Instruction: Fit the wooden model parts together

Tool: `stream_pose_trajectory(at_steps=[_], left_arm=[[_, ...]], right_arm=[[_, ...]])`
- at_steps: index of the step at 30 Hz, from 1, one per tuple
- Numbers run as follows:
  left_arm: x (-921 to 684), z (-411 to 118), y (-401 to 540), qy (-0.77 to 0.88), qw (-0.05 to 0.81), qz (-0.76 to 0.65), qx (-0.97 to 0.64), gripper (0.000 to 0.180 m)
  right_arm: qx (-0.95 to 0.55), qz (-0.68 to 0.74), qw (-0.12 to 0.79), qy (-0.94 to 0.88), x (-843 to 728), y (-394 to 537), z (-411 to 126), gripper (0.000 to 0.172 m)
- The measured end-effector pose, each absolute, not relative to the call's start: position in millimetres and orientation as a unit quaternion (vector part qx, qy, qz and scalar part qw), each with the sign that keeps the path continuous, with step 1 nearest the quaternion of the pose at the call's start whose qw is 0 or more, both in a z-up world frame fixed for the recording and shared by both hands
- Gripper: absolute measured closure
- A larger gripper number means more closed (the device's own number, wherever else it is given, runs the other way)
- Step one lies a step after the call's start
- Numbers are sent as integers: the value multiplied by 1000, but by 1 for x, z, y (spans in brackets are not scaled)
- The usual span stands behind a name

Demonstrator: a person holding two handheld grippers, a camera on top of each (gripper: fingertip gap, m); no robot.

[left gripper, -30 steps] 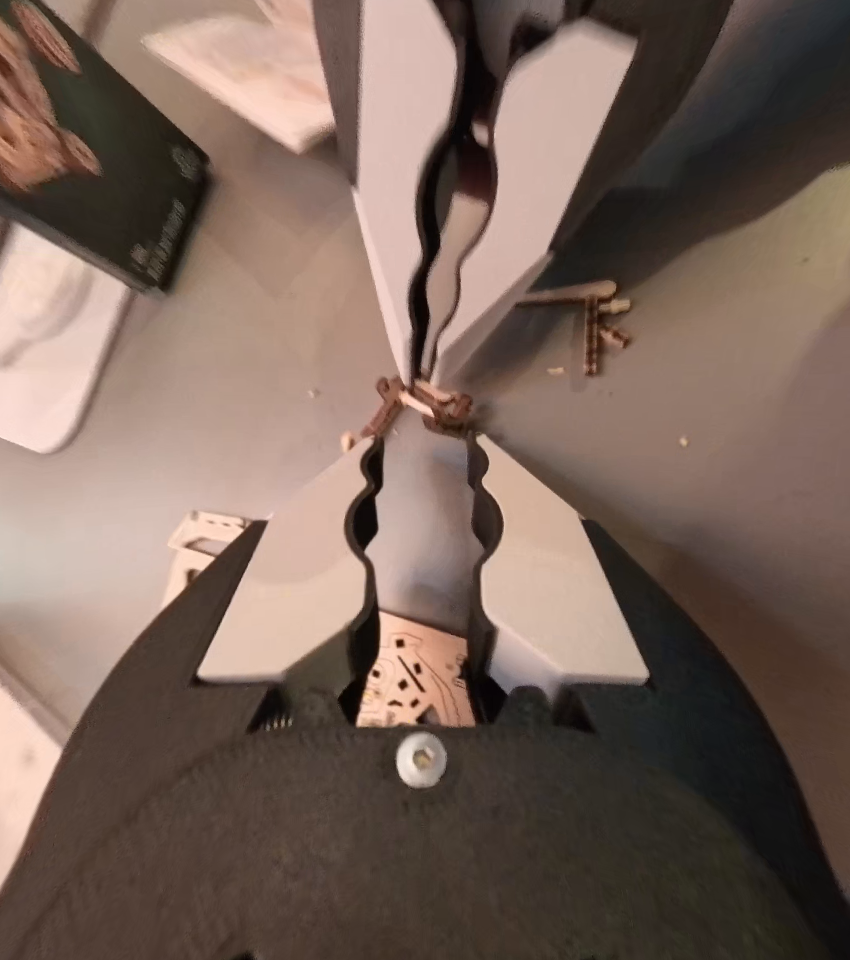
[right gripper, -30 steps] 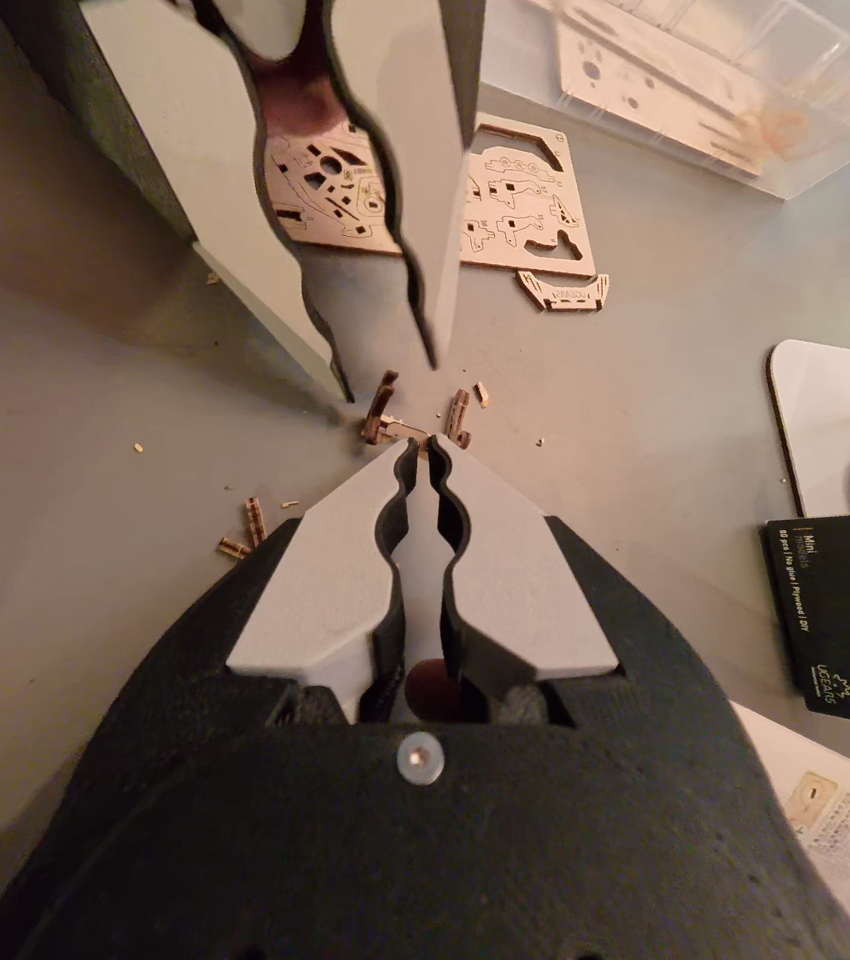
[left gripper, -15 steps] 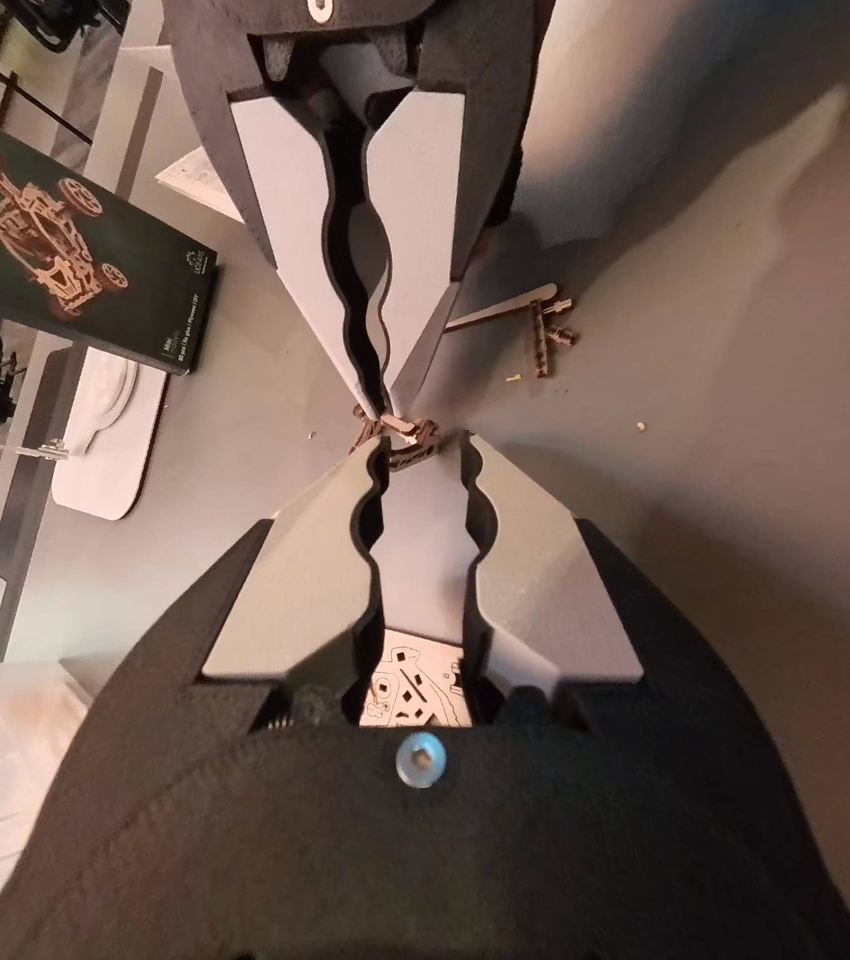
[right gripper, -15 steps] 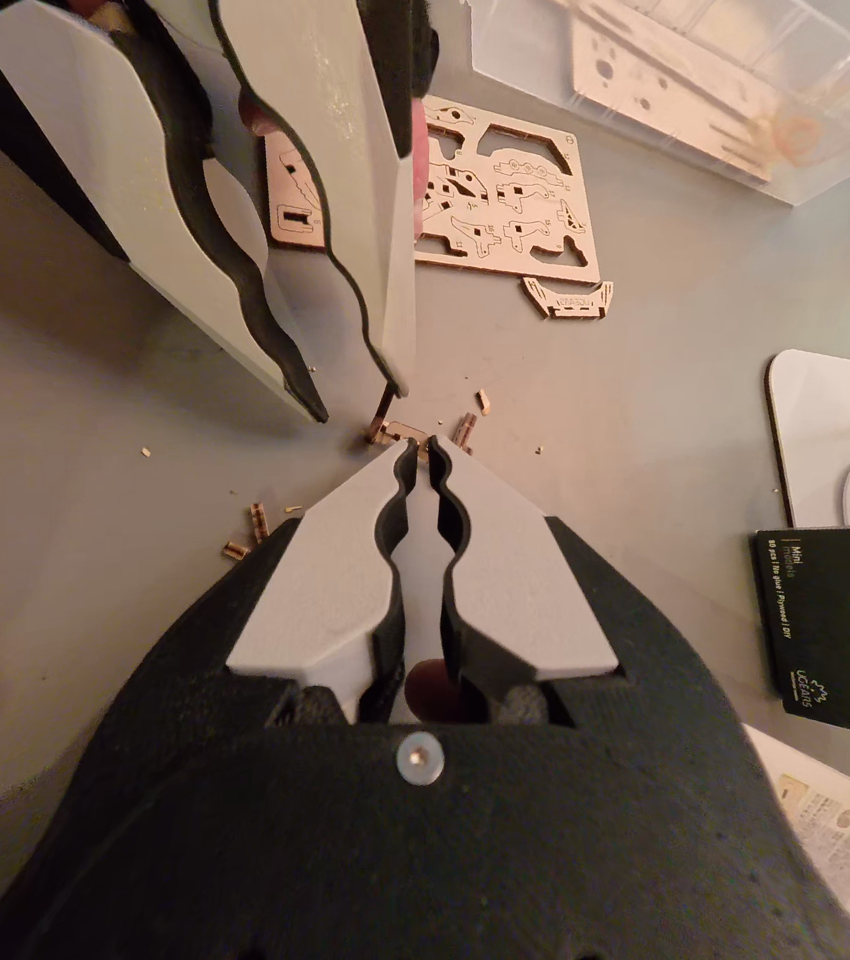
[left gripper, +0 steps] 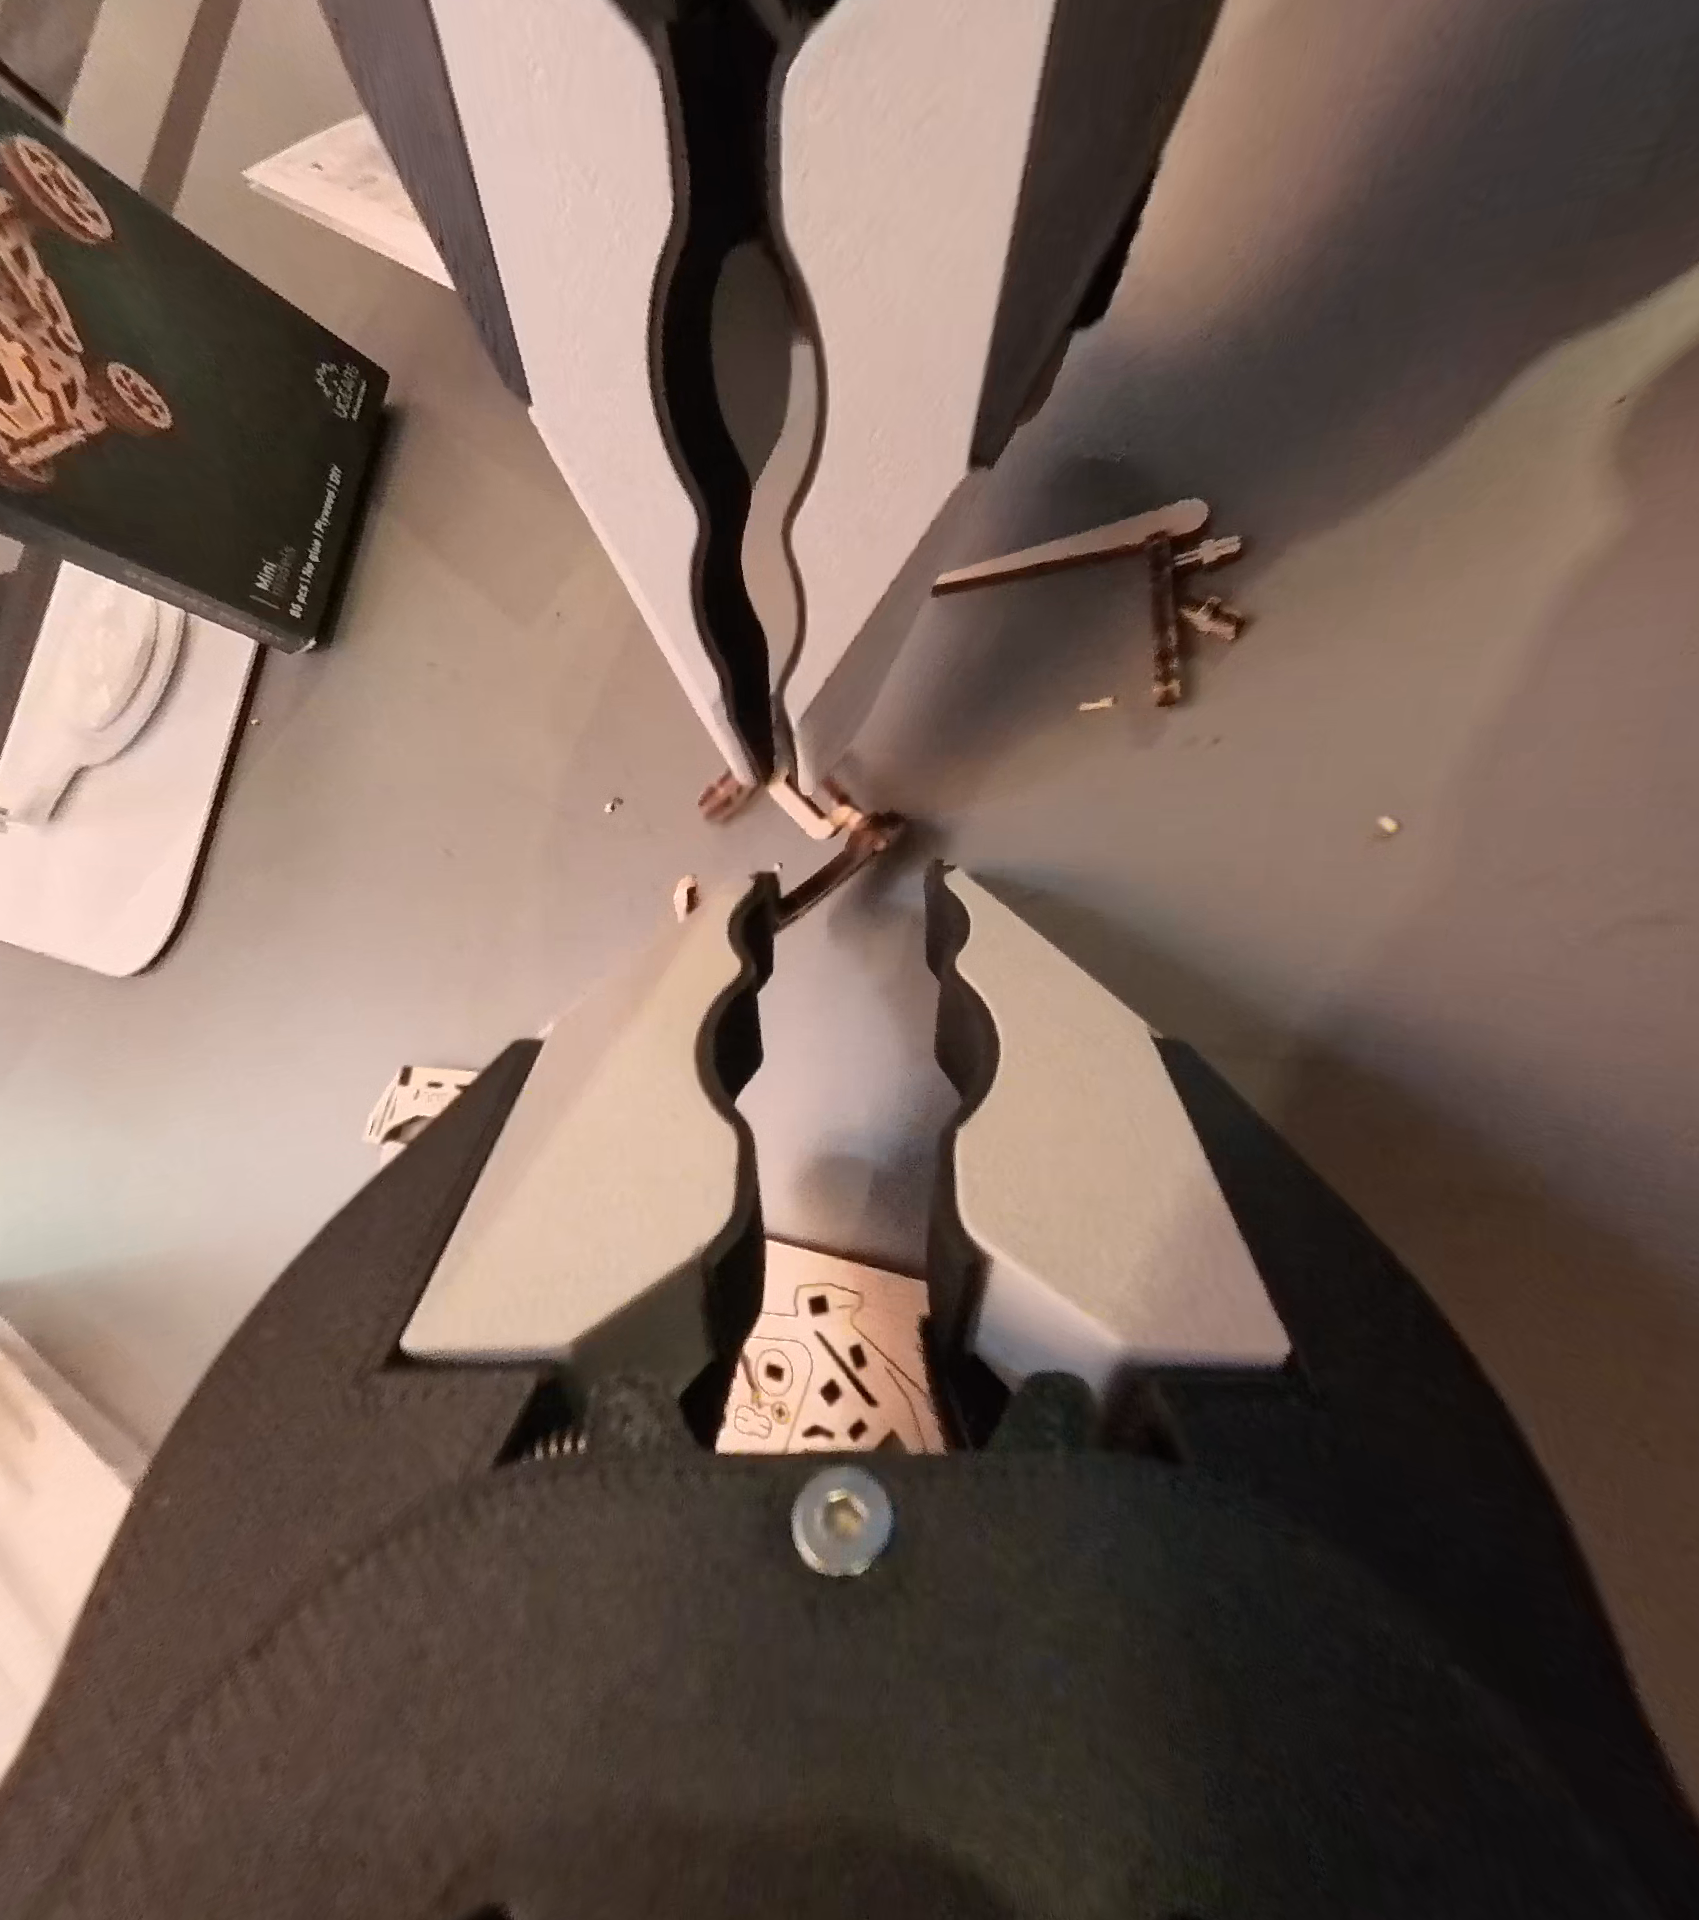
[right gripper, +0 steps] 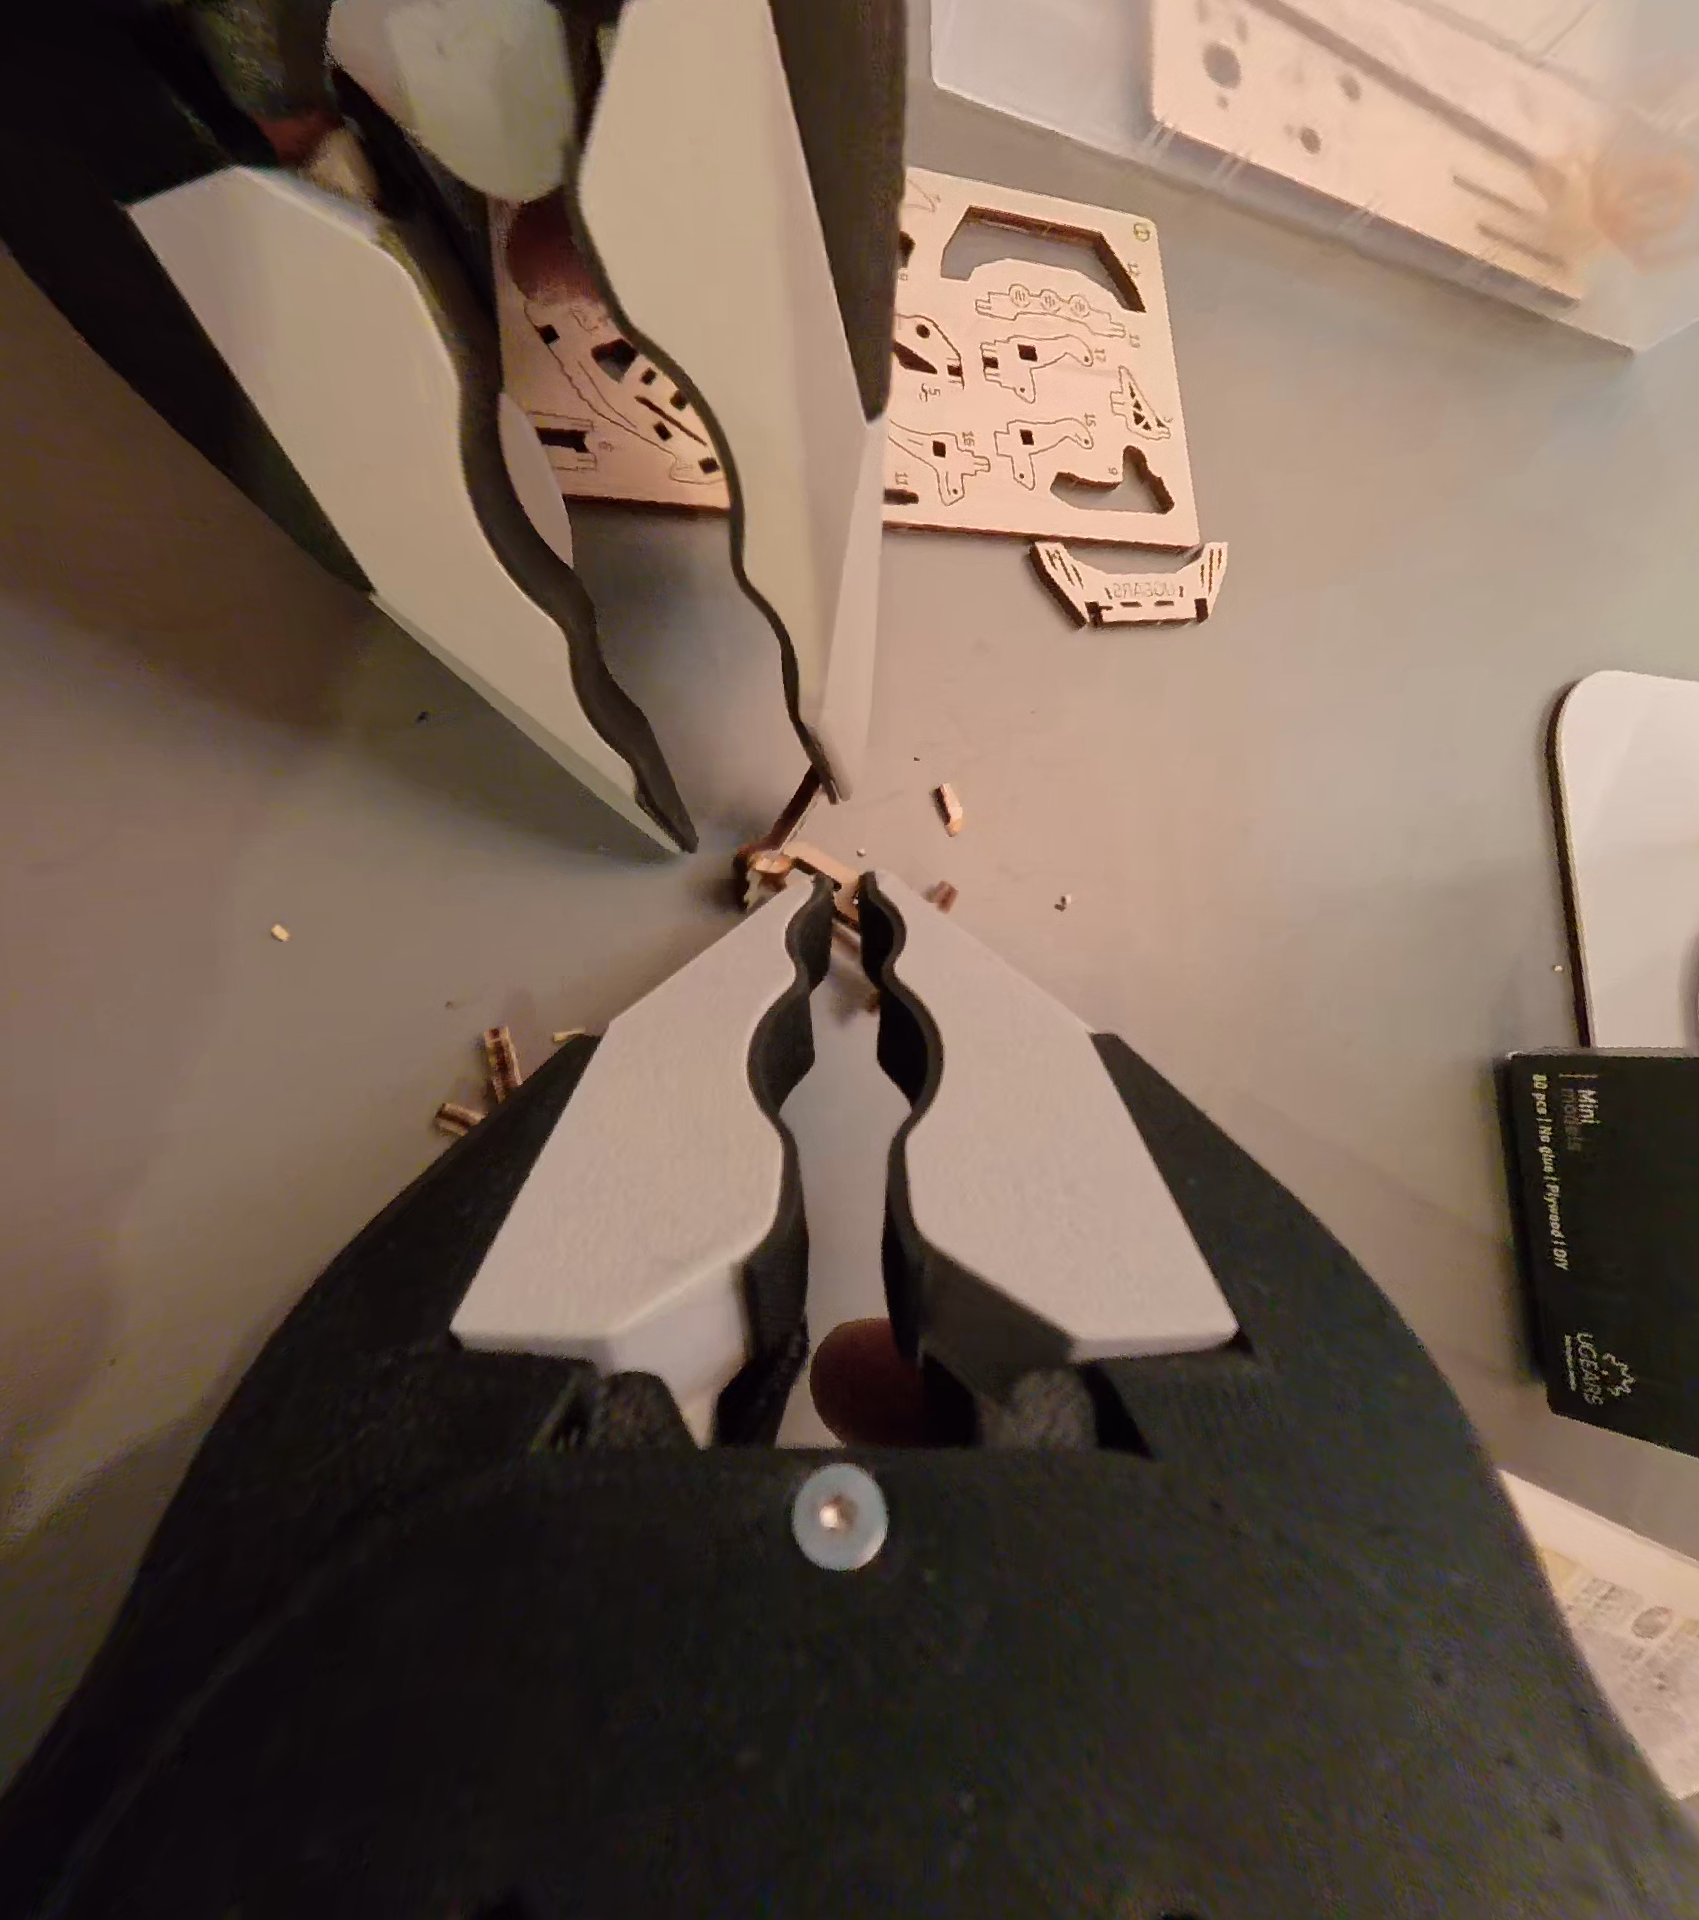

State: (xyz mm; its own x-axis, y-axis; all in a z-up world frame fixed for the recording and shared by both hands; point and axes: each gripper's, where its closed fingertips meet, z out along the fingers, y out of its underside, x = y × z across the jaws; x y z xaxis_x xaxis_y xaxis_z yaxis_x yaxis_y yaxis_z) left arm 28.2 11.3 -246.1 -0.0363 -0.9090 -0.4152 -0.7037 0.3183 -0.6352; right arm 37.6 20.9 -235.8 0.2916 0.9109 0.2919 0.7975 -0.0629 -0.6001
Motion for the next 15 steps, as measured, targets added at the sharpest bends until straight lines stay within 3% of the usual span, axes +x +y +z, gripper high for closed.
stream_pose_trajectory(at_steps=[15], left_arm=[[34, -240, 18, 689, 387, -154, -593, 152]], right_arm=[[-746, 108, 360, -550, 55, 26, -220, 161]])
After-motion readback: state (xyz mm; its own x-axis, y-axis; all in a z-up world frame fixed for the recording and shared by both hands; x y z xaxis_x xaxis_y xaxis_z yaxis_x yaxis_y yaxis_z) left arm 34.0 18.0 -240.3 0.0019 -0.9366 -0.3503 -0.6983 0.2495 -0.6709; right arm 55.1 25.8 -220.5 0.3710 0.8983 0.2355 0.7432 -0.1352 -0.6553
